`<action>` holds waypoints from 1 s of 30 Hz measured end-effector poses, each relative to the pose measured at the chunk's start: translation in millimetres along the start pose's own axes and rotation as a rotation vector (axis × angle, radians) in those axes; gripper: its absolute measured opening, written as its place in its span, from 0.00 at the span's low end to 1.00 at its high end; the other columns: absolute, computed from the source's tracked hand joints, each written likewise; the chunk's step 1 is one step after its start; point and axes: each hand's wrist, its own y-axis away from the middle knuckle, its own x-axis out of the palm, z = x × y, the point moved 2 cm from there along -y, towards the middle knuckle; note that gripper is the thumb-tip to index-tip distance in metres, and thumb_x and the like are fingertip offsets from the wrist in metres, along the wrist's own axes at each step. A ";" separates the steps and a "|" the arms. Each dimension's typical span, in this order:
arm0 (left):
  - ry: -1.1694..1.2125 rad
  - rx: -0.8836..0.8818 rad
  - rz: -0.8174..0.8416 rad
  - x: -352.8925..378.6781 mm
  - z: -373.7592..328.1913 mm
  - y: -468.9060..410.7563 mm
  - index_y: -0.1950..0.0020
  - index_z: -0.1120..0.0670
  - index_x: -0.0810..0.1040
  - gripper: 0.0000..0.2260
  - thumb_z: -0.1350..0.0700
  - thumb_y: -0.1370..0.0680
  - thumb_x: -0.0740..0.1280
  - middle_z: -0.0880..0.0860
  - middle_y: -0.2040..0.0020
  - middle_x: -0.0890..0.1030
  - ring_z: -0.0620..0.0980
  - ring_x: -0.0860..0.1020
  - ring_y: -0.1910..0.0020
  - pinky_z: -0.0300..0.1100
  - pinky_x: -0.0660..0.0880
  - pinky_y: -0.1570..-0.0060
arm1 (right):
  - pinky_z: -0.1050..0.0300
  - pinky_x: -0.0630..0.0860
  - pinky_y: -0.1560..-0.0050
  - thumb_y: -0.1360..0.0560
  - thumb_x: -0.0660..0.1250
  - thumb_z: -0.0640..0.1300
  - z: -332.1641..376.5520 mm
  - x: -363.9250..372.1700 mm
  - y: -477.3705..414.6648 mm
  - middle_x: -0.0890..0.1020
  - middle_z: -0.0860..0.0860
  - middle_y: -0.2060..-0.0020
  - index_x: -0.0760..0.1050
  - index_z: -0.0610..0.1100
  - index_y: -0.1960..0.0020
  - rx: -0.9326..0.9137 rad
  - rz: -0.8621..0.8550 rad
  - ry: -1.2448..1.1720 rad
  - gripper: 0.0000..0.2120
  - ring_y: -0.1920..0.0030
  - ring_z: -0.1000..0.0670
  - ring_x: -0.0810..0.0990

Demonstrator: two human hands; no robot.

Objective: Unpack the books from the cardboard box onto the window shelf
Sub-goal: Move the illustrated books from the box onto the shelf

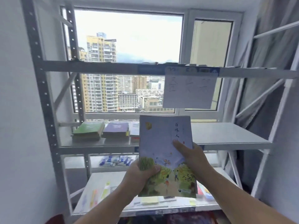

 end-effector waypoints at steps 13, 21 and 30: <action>-0.035 -0.088 0.192 146.4 42.4 -171.2 0.44 0.57 0.84 0.15 0.57 0.28 0.82 0.56 0.50 0.90 0.58 0.89 0.54 0.45 0.85 0.60 | 0.59 0.85 0.60 0.34 0.81 0.54 -53.0 -170.5 -117.7 0.91 0.48 0.52 0.88 0.48 0.48 0.062 -0.223 -0.034 0.17 0.54 0.46 0.91; -0.114 -0.061 0.290 201.1 30.9 -297.2 0.40 0.59 0.83 0.15 0.59 0.24 0.78 0.56 0.47 0.90 0.57 0.88 0.49 0.50 0.86 0.48 | 0.45 0.86 0.48 0.26 0.79 0.49 -67.7 -237.7 -230.4 0.91 0.44 0.51 0.87 0.44 0.45 0.053 -0.309 -0.044 0.13 0.51 0.40 0.90; -0.134 0.002 0.183 259.7 53.0 -425.3 0.38 0.59 0.81 0.18 0.61 0.26 0.79 0.56 0.48 0.89 0.57 0.88 0.49 0.50 0.85 0.52 | 0.51 0.87 0.54 0.23 0.76 0.49 -89.3 -312.8 -356.1 0.90 0.45 0.46 0.83 0.45 0.37 -0.041 -0.068 -0.058 0.16 0.48 0.42 0.90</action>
